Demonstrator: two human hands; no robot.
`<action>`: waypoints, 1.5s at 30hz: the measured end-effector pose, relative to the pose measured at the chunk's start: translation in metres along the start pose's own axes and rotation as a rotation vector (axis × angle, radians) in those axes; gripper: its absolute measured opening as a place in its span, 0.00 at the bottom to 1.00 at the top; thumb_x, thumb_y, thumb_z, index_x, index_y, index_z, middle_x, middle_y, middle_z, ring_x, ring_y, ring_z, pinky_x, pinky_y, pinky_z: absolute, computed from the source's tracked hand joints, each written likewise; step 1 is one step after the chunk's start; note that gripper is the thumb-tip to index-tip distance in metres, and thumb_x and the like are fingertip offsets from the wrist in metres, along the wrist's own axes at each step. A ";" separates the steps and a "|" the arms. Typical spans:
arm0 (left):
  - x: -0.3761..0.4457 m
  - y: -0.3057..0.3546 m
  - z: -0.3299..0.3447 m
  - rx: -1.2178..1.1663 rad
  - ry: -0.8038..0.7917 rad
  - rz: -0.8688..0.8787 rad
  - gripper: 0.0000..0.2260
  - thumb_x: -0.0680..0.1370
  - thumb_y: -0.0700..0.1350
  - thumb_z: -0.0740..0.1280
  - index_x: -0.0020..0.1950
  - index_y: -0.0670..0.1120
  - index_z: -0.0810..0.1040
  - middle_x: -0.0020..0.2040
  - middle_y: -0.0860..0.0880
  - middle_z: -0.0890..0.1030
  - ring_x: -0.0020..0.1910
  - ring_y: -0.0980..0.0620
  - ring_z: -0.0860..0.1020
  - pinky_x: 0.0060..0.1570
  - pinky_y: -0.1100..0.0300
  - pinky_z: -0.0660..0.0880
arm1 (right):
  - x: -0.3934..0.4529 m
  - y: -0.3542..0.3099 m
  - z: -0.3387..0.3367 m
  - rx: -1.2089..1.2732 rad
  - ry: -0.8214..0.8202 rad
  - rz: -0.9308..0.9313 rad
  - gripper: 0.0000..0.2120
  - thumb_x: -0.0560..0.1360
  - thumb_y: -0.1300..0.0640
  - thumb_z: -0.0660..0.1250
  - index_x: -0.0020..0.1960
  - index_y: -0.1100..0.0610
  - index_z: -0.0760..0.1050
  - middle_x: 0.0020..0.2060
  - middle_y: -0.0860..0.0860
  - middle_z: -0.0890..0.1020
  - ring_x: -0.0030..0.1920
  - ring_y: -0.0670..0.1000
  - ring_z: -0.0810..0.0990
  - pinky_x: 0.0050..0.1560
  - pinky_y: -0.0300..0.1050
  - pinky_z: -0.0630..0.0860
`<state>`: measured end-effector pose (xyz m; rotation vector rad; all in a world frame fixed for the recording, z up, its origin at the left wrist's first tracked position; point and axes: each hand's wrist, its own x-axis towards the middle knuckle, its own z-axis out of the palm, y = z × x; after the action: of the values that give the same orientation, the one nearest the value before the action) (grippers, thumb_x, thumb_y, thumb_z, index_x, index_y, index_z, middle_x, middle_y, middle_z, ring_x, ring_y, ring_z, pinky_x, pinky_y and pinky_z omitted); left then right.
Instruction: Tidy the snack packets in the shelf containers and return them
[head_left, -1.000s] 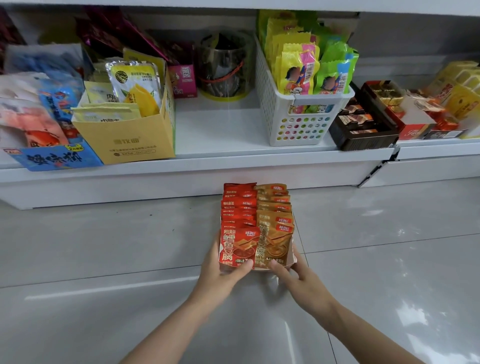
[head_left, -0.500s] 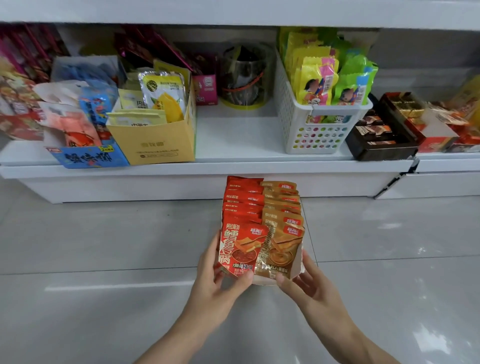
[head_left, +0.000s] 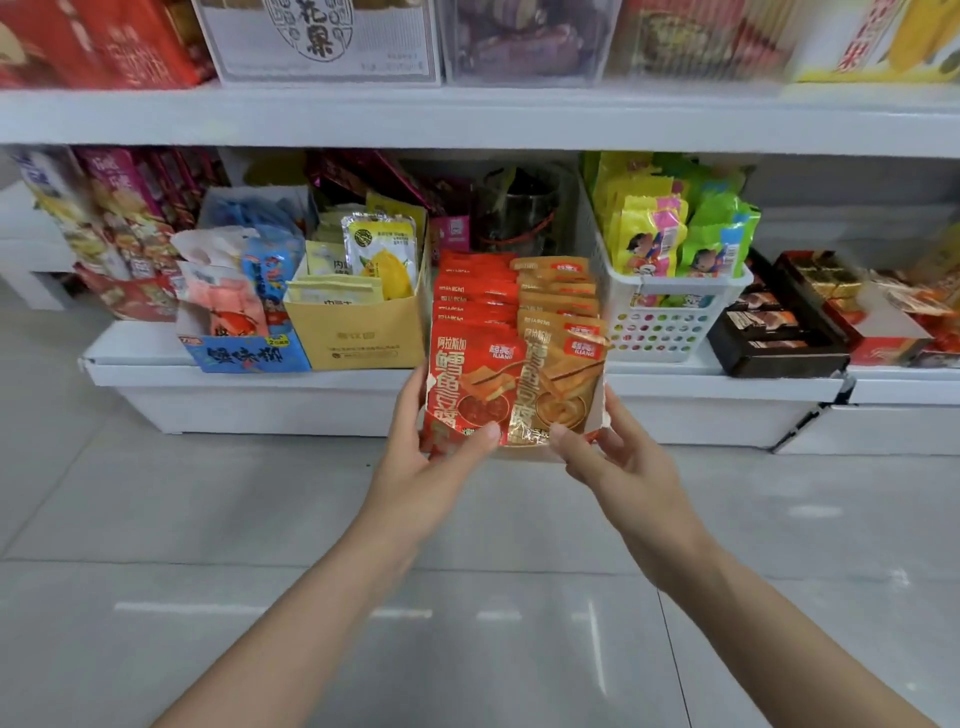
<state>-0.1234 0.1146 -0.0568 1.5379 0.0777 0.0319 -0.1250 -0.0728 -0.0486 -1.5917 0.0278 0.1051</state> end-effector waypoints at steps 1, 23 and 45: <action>0.011 0.001 0.001 -0.007 0.009 -0.002 0.32 0.72 0.50 0.76 0.72 0.65 0.66 0.58 0.65 0.81 0.57 0.67 0.79 0.48 0.70 0.77 | 0.010 -0.001 0.003 0.010 0.010 0.013 0.23 0.76 0.51 0.72 0.69 0.38 0.71 0.53 0.41 0.85 0.56 0.42 0.83 0.58 0.41 0.79; 0.064 -0.014 0.029 0.521 0.043 0.107 0.45 0.80 0.39 0.66 0.78 0.55 0.32 0.79 0.58 0.34 0.76 0.65 0.42 0.45 0.90 0.52 | 0.086 0.017 0.030 -0.399 0.279 -0.161 0.18 0.78 0.55 0.69 0.59 0.36 0.67 0.44 0.39 0.81 0.44 0.39 0.79 0.37 0.24 0.70; 0.102 0.047 0.136 0.430 -0.443 -0.312 0.39 0.79 0.38 0.61 0.79 0.64 0.44 0.70 0.59 0.65 0.40 0.69 0.65 0.26 0.77 0.67 | 0.093 -0.029 -0.098 -0.358 0.237 0.199 0.30 0.82 0.59 0.62 0.80 0.48 0.54 0.72 0.46 0.72 0.73 0.46 0.68 0.71 0.47 0.68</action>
<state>-0.0108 -0.0118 -0.0090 1.9095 -0.0321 -0.6059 -0.0251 -0.1656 -0.0257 -1.9502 0.3696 0.0782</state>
